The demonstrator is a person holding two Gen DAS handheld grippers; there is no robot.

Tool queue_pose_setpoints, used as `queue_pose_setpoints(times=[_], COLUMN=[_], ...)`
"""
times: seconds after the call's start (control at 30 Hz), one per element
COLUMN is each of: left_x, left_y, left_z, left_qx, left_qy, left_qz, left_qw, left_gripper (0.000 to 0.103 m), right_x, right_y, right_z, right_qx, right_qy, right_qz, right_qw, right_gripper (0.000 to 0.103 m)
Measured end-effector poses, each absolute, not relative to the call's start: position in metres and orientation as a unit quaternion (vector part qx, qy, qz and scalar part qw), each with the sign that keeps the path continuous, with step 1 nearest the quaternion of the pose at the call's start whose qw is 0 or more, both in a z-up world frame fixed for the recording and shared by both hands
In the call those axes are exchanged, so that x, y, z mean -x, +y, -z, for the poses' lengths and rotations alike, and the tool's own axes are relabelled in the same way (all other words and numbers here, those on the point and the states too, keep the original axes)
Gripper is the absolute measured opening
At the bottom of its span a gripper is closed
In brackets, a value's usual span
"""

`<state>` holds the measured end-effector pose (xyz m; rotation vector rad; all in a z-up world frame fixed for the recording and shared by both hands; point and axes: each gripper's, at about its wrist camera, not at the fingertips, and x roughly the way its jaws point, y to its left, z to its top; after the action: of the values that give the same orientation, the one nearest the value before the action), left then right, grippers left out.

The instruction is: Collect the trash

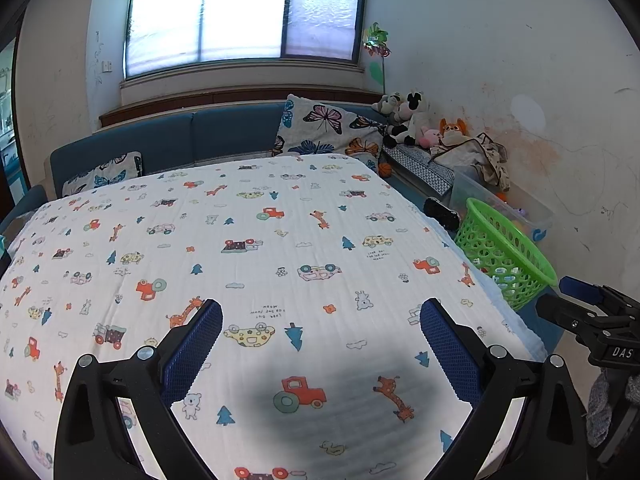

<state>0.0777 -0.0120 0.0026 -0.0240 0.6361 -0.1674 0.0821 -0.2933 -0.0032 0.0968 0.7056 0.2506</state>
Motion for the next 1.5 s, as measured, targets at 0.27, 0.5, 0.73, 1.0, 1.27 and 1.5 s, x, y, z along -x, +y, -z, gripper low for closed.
queue_pose_setpoints(times=[0.27,0.5,0.73,1.0,1.27,1.5], left_x=[-0.0780,-0.0787,-0.0787,-0.0789,-0.0796,-0.0796], left_y=[-0.0118,-0.0113,-0.0115,-0.0118,-0.0127,-0.0134], left_z=[-0.0025,-0.0014,0.0003,0.0010,0.0038,0.0048], left_qx=[0.012,0.012,0.012,0.012,0.010,0.010], left_qy=[0.313,0.313,0.315,0.316,0.317,0.318], left_qz=[0.082,0.082,0.081,0.082,0.082,0.081], left_qw=[0.946,0.946,0.946,0.945,0.945,0.945], left_gripper=[0.096,0.096,0.096,0.096,0.096,0.096], right_x=[-0.0825,-0.0828,-0.0828,-0.0837,-0.0849,-0.0849], right_y=[-0.2927,-0.2920,-0.2915,-0.2916,-0.2917,-0.2917], right_z=[0.0045,0.0053,0.0059,0.0064,0.0072,0.0077], right_qx=[-0.049,-0.048,-0.049,-0.049,-0.049,-0.049], right_qy=[0.345,0.345,0.345,0.346,0.346,0.347], right_qz=[-0.123,-0.123,-0.123,-0.124,-0.124,-0.125], right_qw=[0.929,0.929,0.929,0.929,0.929,0.928], right_gripper=[0.098,0.098,0.098,0.098,0.098,0.098])
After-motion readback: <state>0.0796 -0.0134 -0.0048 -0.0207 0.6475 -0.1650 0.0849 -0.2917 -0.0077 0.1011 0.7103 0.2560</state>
